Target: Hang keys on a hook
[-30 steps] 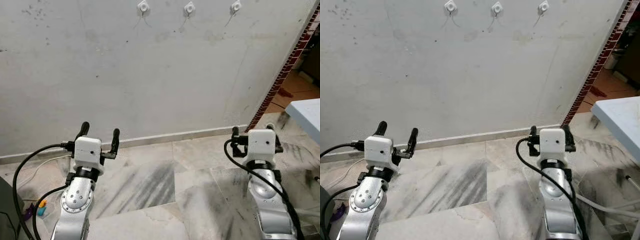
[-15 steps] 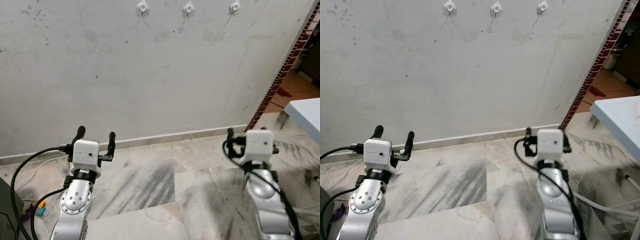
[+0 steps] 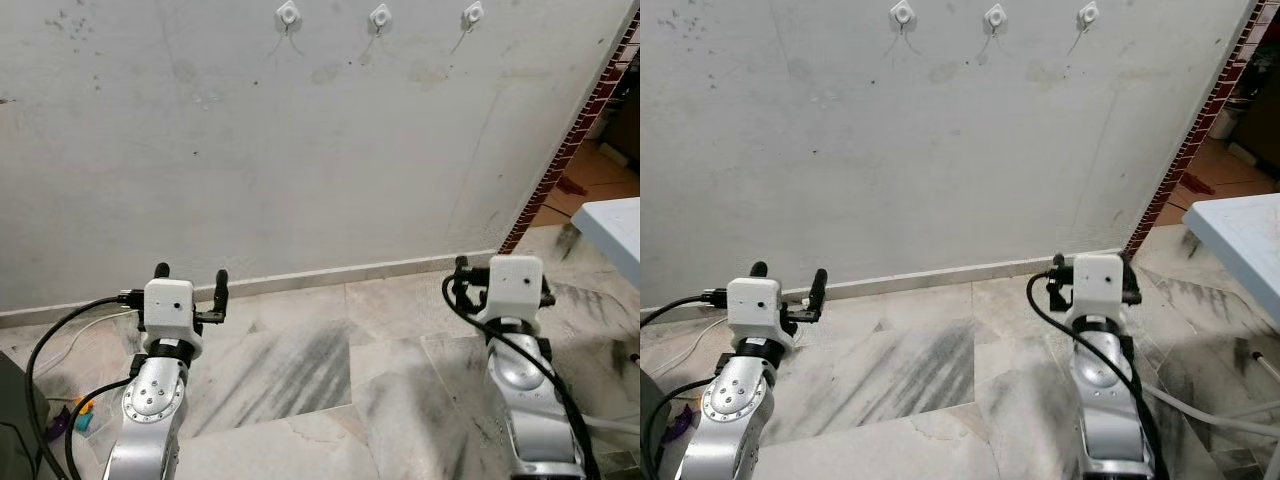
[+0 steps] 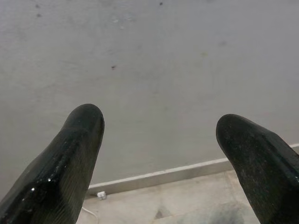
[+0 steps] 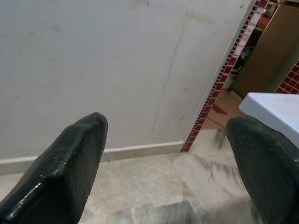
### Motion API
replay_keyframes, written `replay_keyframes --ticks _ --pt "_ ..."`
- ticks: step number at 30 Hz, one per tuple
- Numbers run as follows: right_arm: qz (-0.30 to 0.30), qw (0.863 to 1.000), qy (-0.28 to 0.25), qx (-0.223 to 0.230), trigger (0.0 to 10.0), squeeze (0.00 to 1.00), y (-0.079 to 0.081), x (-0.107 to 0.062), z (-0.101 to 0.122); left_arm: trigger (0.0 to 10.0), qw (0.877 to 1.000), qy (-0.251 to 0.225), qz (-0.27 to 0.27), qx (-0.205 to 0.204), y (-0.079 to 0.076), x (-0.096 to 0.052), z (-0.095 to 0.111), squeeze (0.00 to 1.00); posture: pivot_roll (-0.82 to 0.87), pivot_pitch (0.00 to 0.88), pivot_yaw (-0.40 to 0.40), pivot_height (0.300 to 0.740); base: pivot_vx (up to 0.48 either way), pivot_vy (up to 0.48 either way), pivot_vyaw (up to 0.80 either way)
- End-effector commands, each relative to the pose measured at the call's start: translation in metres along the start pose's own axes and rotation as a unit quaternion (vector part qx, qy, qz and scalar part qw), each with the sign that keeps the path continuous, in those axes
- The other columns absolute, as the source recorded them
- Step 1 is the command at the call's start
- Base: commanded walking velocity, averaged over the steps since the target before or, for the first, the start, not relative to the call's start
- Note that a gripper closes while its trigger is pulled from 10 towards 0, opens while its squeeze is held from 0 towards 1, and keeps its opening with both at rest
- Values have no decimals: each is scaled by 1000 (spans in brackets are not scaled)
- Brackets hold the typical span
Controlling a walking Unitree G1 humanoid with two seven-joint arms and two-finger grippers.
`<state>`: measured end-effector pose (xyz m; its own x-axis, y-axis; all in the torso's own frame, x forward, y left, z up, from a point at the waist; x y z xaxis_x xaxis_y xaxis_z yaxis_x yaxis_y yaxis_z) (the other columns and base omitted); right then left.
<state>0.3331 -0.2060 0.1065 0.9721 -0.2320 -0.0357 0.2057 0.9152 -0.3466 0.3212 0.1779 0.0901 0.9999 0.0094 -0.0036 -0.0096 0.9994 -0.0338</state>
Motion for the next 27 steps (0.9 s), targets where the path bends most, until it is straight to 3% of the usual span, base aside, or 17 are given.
replay_keyframes --ticks 1,4,7,13,19,27 --pt "-9 1000 -4 14 10000 0 -4 1 7 10000 1000 -12 -7 -3 -3 2 8 0 -56 0 -1 740 0 0 -663" --pt "-7 1000 -4 21 10000 0 -5 3 8 10000 1000 -17 -10 15 -5 2 9 0 -60 0 -3 740 0 0 -765" --pt "-8 1000 -7 16 10000 0 -6 5 11 10000 1000 -11 -18 -6 -9 2 8 0 -59 0 -4 740 0 0 -769" --pt "-23 999 -8 21 10000 0 -9 8 13 10000 1000 -17 -17 -2 -12 6 12 0 -61 0 -9 740 0 0 -768" --pt "-52 997 -10 53 10000 0 -15 10 15 10000 1000 -24 -14 -7 -12 12 15 0 -68 0 -3 740 0 0 -767" --pt "-30 996 6 80 10000 0 -7 11 12 10000 999 -27 -24 -8 -15 21 23 0 -65 0 4 740 0 0 -760"
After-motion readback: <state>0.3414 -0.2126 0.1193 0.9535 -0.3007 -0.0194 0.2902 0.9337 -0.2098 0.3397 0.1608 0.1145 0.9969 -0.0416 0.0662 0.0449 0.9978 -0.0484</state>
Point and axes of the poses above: a point about 5 cm out from each wrist's last joint towards the gripper, its own x axis pointing out of the wrist towards the gripper, its own z axis along the axis of the wrist's last joint, y = z × x, the point moved 6 cm from there along x, pointing out of the wrist towards the gripper, and after that the axes turned 8 degrees about -x, right-handed, at the moved point
